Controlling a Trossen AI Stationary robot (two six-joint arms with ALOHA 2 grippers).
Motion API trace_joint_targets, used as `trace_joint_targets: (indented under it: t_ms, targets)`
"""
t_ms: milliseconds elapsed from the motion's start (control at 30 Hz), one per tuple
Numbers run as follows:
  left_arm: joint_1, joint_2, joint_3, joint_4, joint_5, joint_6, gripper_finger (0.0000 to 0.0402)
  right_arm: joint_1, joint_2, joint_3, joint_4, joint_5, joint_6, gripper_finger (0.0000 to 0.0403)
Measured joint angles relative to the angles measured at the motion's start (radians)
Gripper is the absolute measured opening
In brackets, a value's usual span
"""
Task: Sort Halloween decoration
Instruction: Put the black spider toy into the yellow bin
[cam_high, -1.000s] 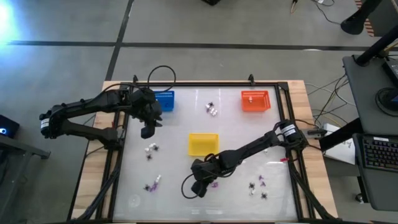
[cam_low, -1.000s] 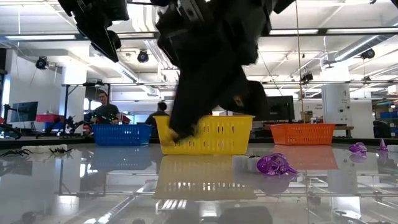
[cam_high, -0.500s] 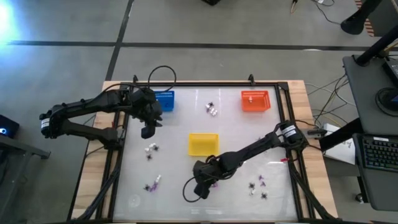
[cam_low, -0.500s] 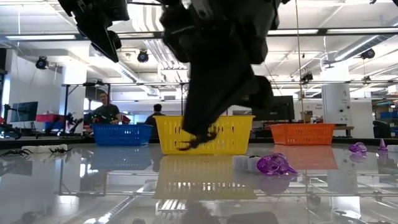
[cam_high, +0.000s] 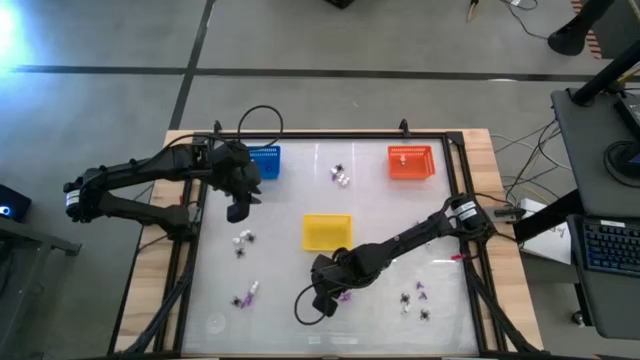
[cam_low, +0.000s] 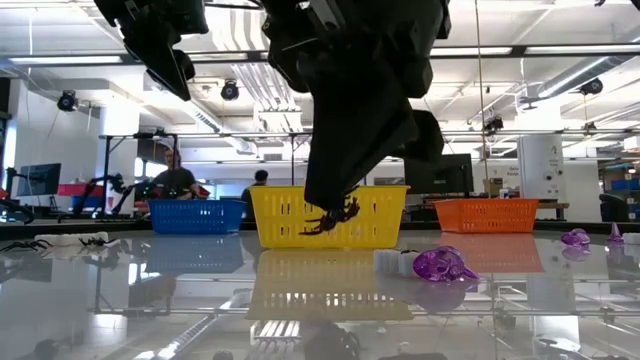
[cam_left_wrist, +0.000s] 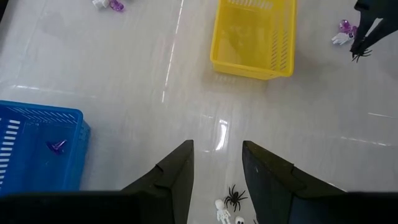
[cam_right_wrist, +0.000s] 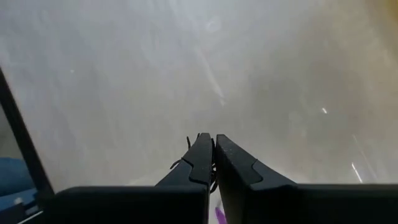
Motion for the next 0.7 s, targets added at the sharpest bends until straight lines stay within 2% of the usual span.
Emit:
trace_joint_targets:
  t_ms: [467, 567, 700]
  targets:
    - [0.000, 0.000, 0.000, -0.011, 0.024, 0.011, 0.0119, 0.000, 0.000, 0.009, -0.007, 0.025, 0.035, 0.0008]
    - [0.001, 0.000, 0.000, -0.024, 0.128, 0.011, 0.0119, 0.000, 0.000, 0.009, -0.007, 0.025, 0.052, 0.0008]
    - [-0.005, 0.000, 0.000, -0.024, 0.403, 0.000, 0.0119, 0.000, -0.007, 0.009, 0.003, 0.026, 0.066, 0.0008]
